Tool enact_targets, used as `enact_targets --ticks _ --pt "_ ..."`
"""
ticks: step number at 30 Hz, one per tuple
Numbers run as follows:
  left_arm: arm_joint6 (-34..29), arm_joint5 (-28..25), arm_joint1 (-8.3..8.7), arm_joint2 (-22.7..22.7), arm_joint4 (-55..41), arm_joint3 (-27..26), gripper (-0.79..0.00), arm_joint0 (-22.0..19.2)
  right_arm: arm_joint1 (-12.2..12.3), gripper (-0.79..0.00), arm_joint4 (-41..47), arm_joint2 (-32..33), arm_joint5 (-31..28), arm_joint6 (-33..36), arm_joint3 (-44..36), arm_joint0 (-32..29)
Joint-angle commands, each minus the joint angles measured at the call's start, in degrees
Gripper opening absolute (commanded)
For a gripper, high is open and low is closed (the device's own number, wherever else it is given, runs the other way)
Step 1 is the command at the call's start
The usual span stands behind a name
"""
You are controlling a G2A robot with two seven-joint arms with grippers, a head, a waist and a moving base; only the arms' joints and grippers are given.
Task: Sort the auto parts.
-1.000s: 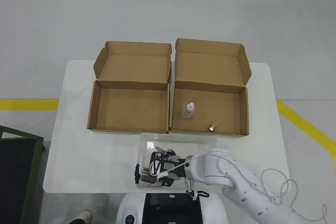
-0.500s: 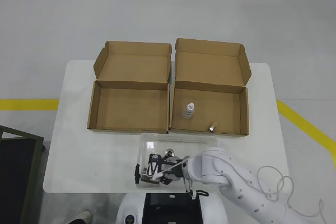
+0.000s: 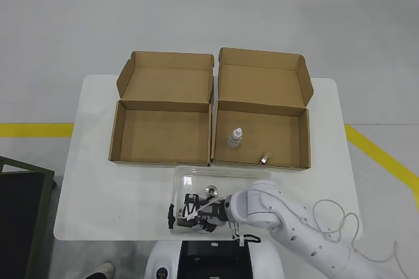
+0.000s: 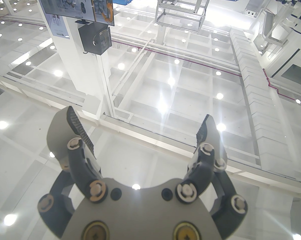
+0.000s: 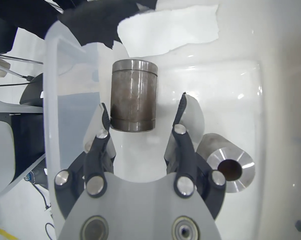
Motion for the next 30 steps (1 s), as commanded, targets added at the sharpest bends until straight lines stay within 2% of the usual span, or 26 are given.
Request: enact_targets --ticks 1,3,8,9,13,15,17,18,20,30 --pt "0.00 0.00 0.00 0.00 0.00 0.00 0.000 0.00 -0.24 -0.274 0.23 -0.48 -0.15 0.24 0.56 0.71" --pt "0.00 0.00 0.00 0.00 0.00 0.00 0.000 0.00 -0.45 -0.265 0.13 -0.84 -0.06 0.66 1.25 1.47" --pt "0.00 0.00 0.00 0.00 0.00 0.00 0.000 0.00 -0.79 -0.317 0.67 -1.04 -0.32 -0.73 2.49 2.35" --pt "0.00 0.00 0.00 0.00 0.00 0.00 0.000 0.00 -0.81 -0.369 0.76 -1.03 -0.63 -1.18 2.71 2.38" --pt "0.00 0.00 0.00 0.00 0.00 0.00 0.000 0.00 -0.86 -0.468 0.95 -1.02 -1.40 -2.28 3.34 2.51" --pt "0.00 0.00 0.00 0.00 0.00 0.00 0.000 0.00 -0.92 -0.548 1.21 -1.02 -1.57 -2.99 3.91 2.52" --pt "0.00 0.00 0.00 0.00 0.00 0.00 0.000 0.00 -0.95 -0.573 1.54 -0.84 -1.74 -3.95 4.65 2.56" --pt "0.00 0.00 0.00 0.00 0.00 0.00 0.000 0.00 -0.97 -0.625 1.68 -0.82 -1.95 -4.41 4.83 2.54" --pt "0.00 0.00 0.00 0.00 0.00 0.00 0.000 0.00 -0.95 -0.785 1.56 -0.75 -2.40 -4.67 4.96 2.62" --pt "0.00 0.00 0.00 0.00 0.00 0.00 0.000 0.00 0.72 -0.785 -2.33 2.21 -1.13 -0.38 -3.71 -0.01"
